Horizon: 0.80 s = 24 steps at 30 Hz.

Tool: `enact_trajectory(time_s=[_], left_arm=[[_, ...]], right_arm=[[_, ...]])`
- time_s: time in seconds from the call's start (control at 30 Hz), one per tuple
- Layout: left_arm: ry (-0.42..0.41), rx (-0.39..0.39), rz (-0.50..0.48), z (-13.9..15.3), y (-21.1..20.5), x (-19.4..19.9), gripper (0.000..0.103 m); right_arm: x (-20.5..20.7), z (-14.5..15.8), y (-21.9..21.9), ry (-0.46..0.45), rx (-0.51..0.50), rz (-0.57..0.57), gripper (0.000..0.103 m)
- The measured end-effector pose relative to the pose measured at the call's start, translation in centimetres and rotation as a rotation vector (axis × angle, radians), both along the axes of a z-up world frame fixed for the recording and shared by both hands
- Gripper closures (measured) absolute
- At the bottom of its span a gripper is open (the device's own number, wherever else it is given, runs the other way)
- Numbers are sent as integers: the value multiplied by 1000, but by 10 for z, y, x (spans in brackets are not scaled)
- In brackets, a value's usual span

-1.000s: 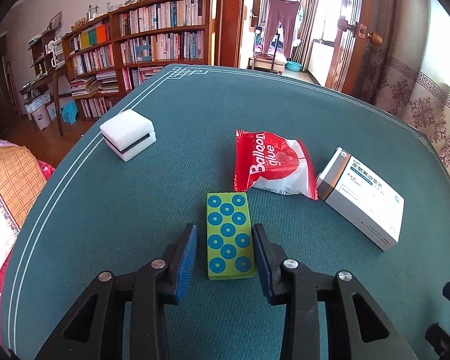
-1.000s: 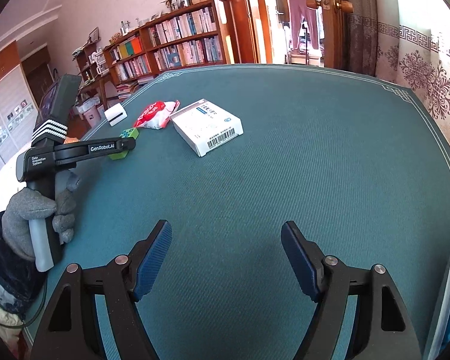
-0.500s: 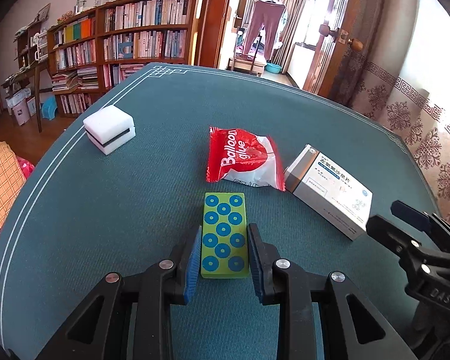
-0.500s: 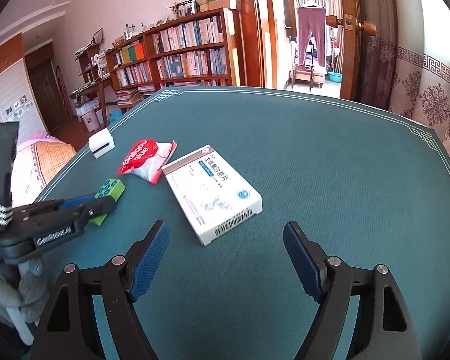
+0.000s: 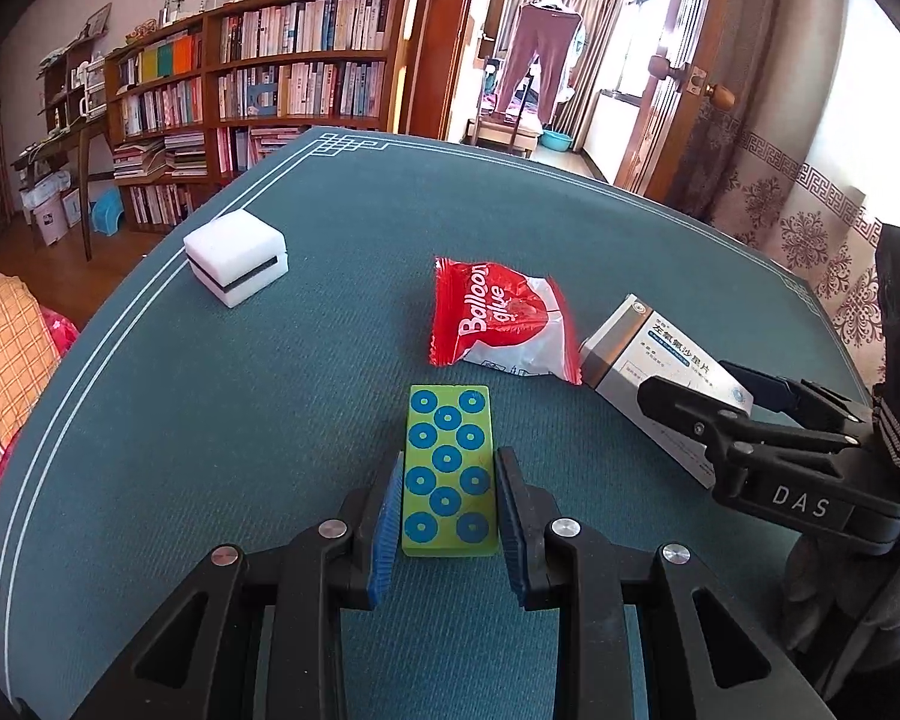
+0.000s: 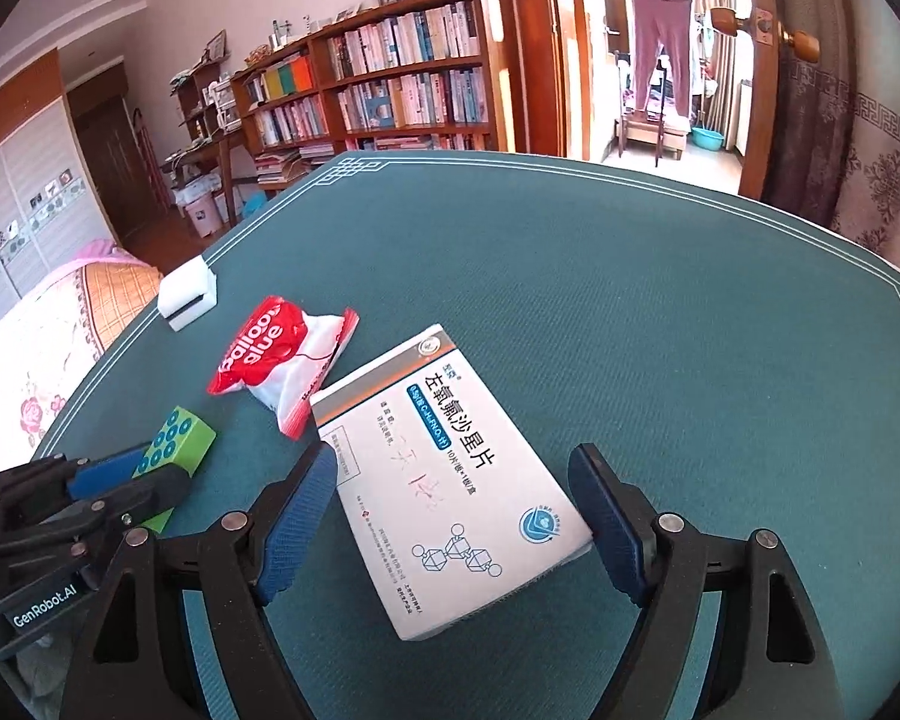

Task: Organize objects
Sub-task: 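Grasp the white medicine box with the right gripper while the left holds the green block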

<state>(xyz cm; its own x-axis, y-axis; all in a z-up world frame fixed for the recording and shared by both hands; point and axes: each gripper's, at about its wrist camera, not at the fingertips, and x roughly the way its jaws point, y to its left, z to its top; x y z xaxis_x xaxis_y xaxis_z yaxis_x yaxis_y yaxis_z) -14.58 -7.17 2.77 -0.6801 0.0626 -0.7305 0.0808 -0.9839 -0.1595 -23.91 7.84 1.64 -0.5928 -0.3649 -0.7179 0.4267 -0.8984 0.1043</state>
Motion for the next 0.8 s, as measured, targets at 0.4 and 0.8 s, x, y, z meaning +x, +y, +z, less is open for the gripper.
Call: enact_trajectory(time_s=[0.4, 0.8], left_arm=[[-6, -6, -2, -2, 3, 0, 72], [-2, -13, -19, -1, 8, 2, 72]], right_arm=[[11, -8, -22, 12, 145, -24, 21], [27, -7, -14, 29, 139, -52, 39]])
